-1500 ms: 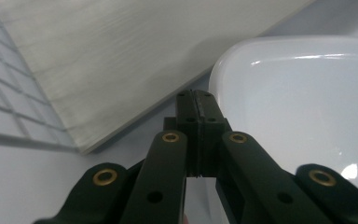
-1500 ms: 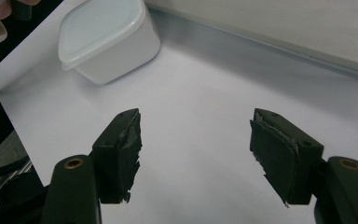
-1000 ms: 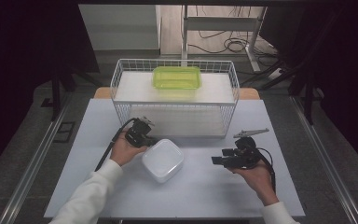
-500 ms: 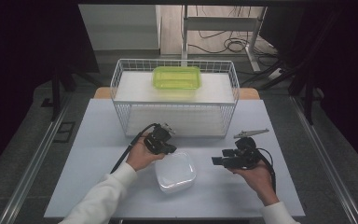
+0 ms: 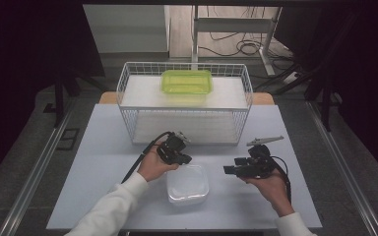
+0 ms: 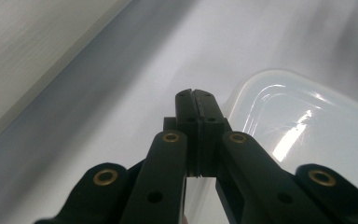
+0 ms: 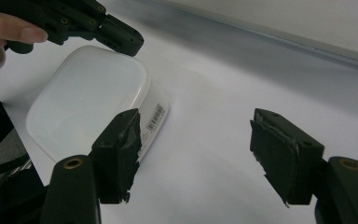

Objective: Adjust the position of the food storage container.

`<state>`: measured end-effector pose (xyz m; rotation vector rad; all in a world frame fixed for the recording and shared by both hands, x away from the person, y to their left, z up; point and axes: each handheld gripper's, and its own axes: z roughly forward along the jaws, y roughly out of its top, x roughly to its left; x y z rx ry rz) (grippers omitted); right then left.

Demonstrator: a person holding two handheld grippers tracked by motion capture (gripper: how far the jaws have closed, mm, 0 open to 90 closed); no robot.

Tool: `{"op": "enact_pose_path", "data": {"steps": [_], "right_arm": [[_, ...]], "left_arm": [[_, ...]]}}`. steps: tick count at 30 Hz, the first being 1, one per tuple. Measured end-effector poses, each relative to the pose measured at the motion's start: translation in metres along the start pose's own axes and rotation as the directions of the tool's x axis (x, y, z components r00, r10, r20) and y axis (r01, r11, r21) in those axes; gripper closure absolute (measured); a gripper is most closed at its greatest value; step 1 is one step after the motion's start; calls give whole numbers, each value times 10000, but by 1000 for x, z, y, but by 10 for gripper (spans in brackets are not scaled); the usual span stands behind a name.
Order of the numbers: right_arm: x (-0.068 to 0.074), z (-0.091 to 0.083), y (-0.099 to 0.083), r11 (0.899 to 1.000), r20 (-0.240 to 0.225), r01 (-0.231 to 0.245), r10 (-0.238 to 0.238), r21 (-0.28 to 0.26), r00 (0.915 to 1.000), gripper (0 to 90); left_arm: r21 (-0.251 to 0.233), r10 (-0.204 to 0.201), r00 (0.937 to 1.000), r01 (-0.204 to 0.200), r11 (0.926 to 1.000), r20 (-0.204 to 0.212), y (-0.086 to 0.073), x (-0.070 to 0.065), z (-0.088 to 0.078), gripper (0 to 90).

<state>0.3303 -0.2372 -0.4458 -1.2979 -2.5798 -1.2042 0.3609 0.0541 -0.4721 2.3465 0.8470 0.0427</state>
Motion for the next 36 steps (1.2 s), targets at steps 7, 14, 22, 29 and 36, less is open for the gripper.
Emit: {"op": "enact_pose_path", "data": {"steps": [7,14,22,29,36], "right_arm": [[0,-2,0,9999,-20,-73,73,-120,10000,326],[0,-3,-1,9998,-74,-104,102,-193,9999,326],[2,0,0,9999,-126,-82,81,-73,9999,326],[2,-2,-1,9999,-113,-113,112,-96,9999,326],[1,-1,-2,9999,-121,-154,153,-64,9998,326]], "left_arm": [[-815,-547,9985,538,9952,-84,-8,9,-36,900],[-1512,-776,9950,864,9847,631,-45,-13,-79,900],[-758,-22,9867,147,9970,1625,-76,-60,-78,900],[270,648,9823,-706,9971,1759,-90,-85,-53,900],[554,625,9864,-716,9959,1517,-93,-84,-39,900]]}}
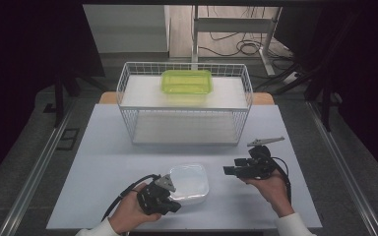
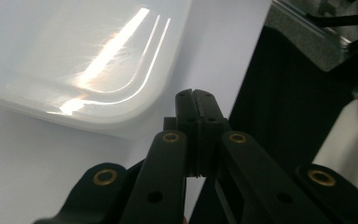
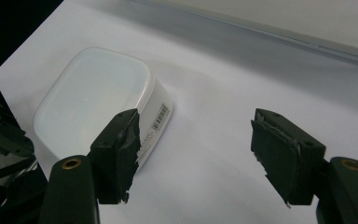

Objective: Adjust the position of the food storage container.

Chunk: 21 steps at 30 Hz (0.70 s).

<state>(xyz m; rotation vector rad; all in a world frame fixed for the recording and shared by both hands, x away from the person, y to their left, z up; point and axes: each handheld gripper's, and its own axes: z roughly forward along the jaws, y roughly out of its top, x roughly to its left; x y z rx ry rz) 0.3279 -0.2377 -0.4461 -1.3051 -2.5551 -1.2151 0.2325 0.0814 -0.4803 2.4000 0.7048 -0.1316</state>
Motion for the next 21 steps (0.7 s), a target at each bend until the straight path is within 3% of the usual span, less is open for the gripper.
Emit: {"op": "enact_pose_path", "data": {"steps": [3,21], "right_arm": [[-1,0,0,10000,10,-1,1,42,10000,326],[0,0,0,10000,2,-8,8,10,10000,325]], "left_arm": [[-70,-102,9998,103,9999,149,0,3,0,900],[-267,-541,9985,539,9982,-69,-3,14,-3,899]]}}
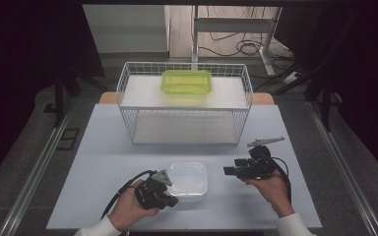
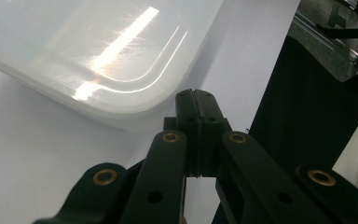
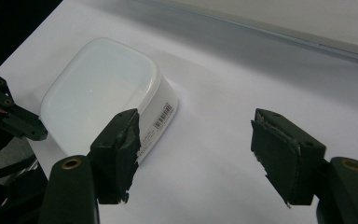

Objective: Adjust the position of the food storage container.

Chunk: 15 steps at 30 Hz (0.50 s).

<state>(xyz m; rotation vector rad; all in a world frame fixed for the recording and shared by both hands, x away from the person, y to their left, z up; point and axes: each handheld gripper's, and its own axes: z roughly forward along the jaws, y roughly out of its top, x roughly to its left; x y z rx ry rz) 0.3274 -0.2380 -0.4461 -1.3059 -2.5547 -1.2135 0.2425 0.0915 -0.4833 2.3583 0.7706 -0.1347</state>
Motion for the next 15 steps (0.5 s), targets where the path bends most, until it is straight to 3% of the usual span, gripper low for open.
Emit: {"op": "enact_pose_path", "data": {"steps": [5,9,12,15], "right_arm": [[0,0,0,10000,8,0,0,-12,10000,322],[2,-1,0,10000,-26,29,-29,-87,10000,320],[2,-4,0,9995,-60,2,-4,-318,10000,320],[3,-8,-1,9988,-64,-75,72,-479,10000,320]], "left_arm": [[-99,-13,10000,13,10000,-37,-1,1,-2,899],[-723,-164,9998,156,9973,-103,-1,1,-14,899],[-1536,-566,9980,515,9868,-289,-2,6,-31,896],[-2277,-1302,9902,1154,9669,-513,-2,14,-43,863]]}}
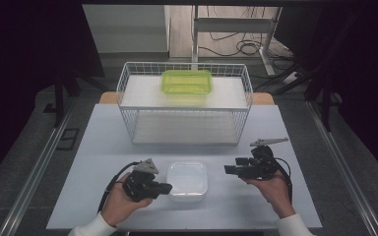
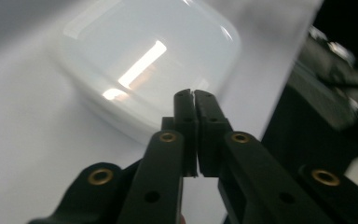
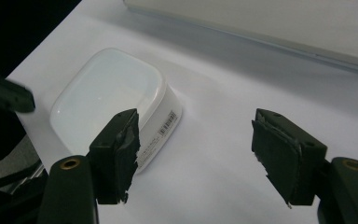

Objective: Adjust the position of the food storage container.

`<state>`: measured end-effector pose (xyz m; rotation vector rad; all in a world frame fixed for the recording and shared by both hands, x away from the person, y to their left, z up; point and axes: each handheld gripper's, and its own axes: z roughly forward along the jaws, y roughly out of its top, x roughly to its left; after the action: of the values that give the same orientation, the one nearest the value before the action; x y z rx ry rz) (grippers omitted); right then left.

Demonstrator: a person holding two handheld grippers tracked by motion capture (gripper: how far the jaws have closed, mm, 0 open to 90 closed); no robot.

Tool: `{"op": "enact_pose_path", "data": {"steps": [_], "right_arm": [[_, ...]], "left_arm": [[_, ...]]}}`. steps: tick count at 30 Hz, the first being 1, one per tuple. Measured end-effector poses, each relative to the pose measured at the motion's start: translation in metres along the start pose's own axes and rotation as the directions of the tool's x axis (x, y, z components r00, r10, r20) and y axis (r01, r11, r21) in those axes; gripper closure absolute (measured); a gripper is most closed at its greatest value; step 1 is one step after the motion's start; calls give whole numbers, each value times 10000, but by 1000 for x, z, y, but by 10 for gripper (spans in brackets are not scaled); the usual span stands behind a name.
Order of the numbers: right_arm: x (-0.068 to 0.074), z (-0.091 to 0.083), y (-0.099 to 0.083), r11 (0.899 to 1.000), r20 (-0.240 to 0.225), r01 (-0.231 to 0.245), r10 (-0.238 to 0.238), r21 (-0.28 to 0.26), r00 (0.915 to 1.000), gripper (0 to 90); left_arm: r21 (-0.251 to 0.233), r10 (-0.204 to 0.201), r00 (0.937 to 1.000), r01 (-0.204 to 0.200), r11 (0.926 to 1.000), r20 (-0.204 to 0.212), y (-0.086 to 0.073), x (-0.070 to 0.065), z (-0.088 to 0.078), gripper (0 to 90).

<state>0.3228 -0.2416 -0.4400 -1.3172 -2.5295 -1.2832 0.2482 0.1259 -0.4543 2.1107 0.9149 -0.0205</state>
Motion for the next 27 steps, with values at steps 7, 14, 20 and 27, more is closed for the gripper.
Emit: {"op": "enact_pose_path", "data": {"steps": [7,14,20,27], "right_arm": [[4,-2,-1,9995,-621,-154,137,-277,9980,299],[12,4,-3,9985,-1314,-144,74,-524,9913,288],[14,11,-7,9991,-1343,-93,37,-409,9909,285],[15,15,-7,9996,-1279,-167,134,-249,9917,282]], "left_arm": [[-795,-1404,9892,1368,9874,-422,9,16,-5,623],[-804,-2628,9637,2587,9626,-460,8,35,1,373],[-1102,-3017,9531,2974,9484,-241,-2,46,-9,268],[-1050,-2872,9579,2852,9527,-40,-5,50,-9,258]]}}
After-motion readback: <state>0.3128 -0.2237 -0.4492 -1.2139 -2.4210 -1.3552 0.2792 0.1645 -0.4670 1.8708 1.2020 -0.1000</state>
